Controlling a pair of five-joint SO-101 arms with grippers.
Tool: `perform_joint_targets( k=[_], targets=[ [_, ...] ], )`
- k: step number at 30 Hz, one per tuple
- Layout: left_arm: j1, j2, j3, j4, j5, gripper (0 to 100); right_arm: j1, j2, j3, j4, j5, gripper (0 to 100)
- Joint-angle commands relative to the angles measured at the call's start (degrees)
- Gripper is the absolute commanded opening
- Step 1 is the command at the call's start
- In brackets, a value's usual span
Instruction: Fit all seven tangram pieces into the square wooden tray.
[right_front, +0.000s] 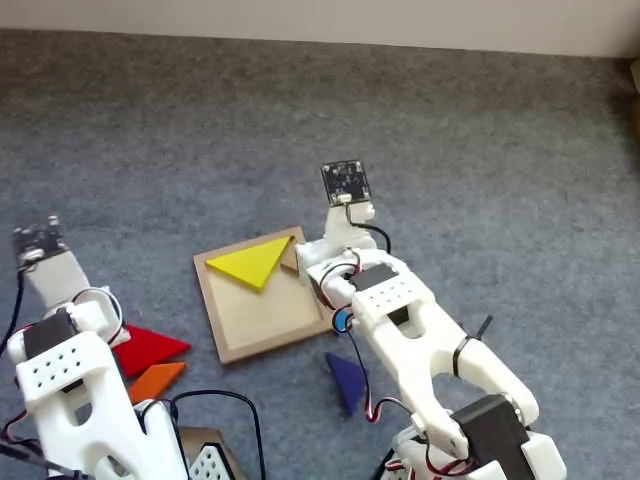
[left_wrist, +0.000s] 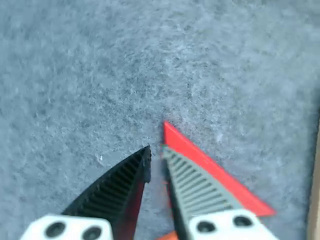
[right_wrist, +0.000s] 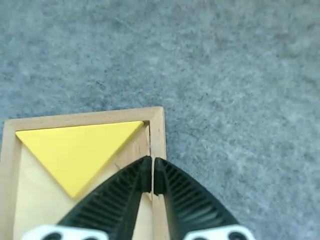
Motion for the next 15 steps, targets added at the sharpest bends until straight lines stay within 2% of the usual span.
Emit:
perform_joint_targets(
  k=[1, 5, 8, 10, 15],
  targets=[
    [-0.75, -1.19, -3.21, 0.00, -8.26, 18, 0.75, -2.68, -0.31, -0.92, 0.70, 3.0],
    [-1.19, -0.75, -5.93, 6.15, -10.90, 30, 3.21, -2.59, -0.66, -0.92, 0.70, 3.0],
    [-1.19, -0.57, -5.76, 10.11, -17.14, 30, 4.00, -2.59, -0.66, -0.92, 0.70, 3.0],
    [-1.54, -0.66, -3.82, 11.25, -17.93, 30, 4.00, -2.59, -0.66, -0.92, 0.70, 3.0],
    [-1.19, -0.66, 3.30, 3.43, -18.11, 30, 3.91, -2.59, -0.57, -0.92, 0.70, 3.0]
  ],
)
